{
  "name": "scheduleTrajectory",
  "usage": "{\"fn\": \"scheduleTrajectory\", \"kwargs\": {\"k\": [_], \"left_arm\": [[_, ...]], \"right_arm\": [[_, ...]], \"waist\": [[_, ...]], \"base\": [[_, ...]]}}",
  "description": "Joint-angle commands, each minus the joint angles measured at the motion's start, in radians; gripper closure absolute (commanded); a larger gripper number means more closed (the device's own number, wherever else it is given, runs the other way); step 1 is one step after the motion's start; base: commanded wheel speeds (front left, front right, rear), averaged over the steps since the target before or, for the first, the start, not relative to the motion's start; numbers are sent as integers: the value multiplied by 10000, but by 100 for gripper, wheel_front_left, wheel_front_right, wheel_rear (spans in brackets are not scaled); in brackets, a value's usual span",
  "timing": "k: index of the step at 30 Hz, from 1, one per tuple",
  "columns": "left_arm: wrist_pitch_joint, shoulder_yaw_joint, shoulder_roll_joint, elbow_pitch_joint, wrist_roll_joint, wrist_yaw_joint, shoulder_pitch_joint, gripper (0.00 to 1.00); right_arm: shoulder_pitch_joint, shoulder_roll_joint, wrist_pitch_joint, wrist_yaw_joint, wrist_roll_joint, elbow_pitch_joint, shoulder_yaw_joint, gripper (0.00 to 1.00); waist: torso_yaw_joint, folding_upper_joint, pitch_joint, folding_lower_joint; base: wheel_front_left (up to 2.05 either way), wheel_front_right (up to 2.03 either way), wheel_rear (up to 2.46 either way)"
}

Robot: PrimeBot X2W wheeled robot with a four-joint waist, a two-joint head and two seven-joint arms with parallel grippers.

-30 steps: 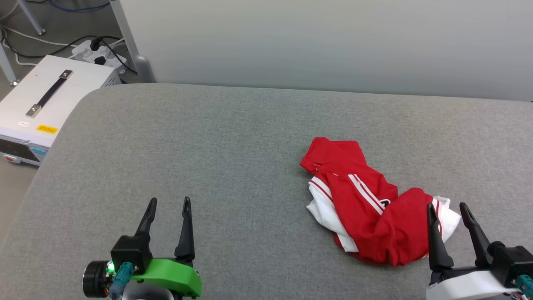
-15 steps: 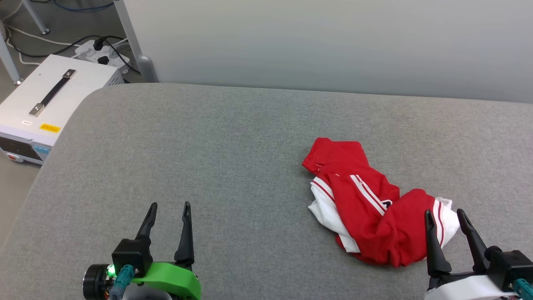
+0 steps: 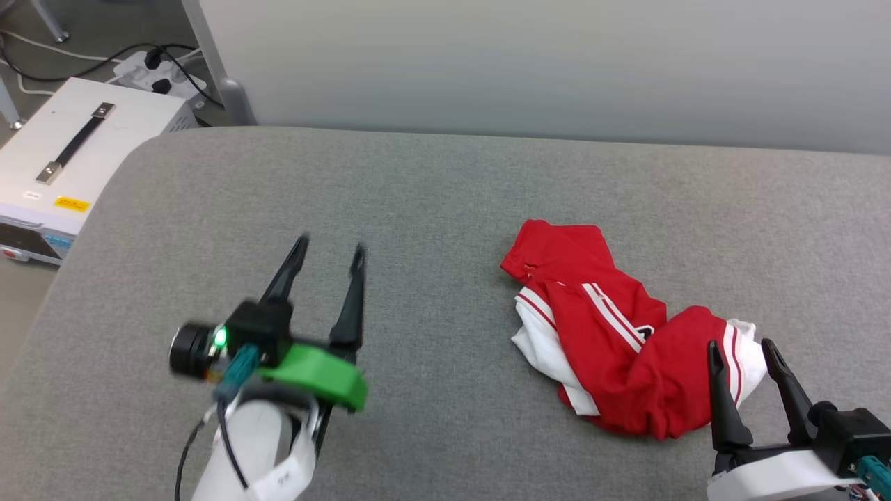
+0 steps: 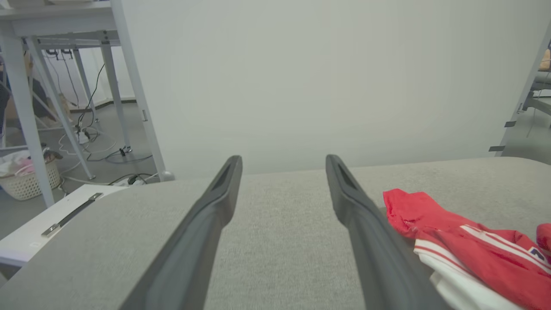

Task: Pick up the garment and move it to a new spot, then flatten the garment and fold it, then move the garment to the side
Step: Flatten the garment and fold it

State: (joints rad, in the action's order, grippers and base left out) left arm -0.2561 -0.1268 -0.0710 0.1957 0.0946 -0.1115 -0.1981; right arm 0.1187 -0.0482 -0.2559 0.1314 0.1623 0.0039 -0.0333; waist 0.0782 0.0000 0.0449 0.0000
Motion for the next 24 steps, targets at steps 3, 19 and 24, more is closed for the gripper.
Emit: {"fn": "scheduleTrajectory", "kwargs": {"k": [3, 19, 24], "left_arm": [[-57, -743, -310, 415, -5, -156, -1393, 0], [4015, -8009, -2140, 1871, 5256, -190, -7387, 0], [6098, -9982, -2554, 1826, 7170, -190, -8476, 0]], "right_arm": [[-319, -20, -59, -7, 19, -40, 0, 0], [-1116, -20, -59, -7, 141, -39, 98, 0], [-1369, -20, -59, -7, 233, -49, 165, 0]], "waist": [[-219, 0, 327, 0], [-998, 0, 1441, 0], [-1301, 0, 1812, 0]], "base": [[0, 0, 0], [0, 0, 0], [0, 0, 0]]}}
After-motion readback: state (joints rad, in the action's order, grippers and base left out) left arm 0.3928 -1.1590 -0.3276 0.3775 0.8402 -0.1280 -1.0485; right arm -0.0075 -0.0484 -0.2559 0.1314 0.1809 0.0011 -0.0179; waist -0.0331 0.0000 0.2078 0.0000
